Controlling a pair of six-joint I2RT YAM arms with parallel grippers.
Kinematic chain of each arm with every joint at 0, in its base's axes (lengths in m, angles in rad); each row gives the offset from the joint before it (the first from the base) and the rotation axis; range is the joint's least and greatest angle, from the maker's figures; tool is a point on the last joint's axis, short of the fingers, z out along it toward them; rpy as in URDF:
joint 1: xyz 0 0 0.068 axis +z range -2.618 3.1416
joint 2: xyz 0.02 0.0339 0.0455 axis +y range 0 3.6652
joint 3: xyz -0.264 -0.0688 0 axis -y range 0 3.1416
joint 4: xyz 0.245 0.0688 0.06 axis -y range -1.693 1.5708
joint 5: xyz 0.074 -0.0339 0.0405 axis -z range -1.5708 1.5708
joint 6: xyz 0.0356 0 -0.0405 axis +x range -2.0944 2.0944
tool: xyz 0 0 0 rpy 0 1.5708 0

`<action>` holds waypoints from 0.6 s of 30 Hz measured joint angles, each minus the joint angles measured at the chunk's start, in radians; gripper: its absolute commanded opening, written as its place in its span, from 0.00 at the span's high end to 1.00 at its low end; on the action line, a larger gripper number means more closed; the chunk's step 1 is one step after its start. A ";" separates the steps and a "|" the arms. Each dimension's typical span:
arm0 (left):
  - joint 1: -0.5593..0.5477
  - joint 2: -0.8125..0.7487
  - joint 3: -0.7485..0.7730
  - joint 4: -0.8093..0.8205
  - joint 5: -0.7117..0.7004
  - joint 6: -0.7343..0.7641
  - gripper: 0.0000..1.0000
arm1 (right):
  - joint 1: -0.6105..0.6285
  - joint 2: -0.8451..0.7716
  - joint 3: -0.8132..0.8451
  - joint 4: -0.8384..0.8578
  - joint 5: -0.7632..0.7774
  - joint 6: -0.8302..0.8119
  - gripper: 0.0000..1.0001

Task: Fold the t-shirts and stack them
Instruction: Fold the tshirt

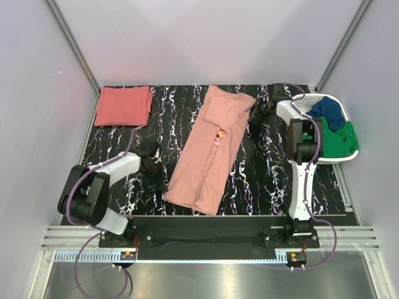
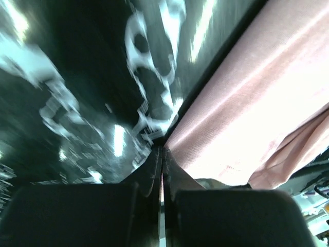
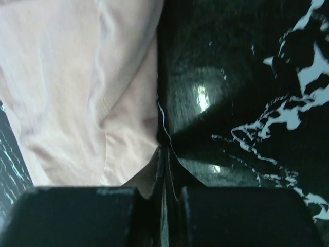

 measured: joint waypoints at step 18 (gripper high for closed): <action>-0.072 -0.083 0.346 -0.141 -0.187 -0.146 0.41 | -0.007 0.050 0.115 -0.055 0.020 -0.002 0.77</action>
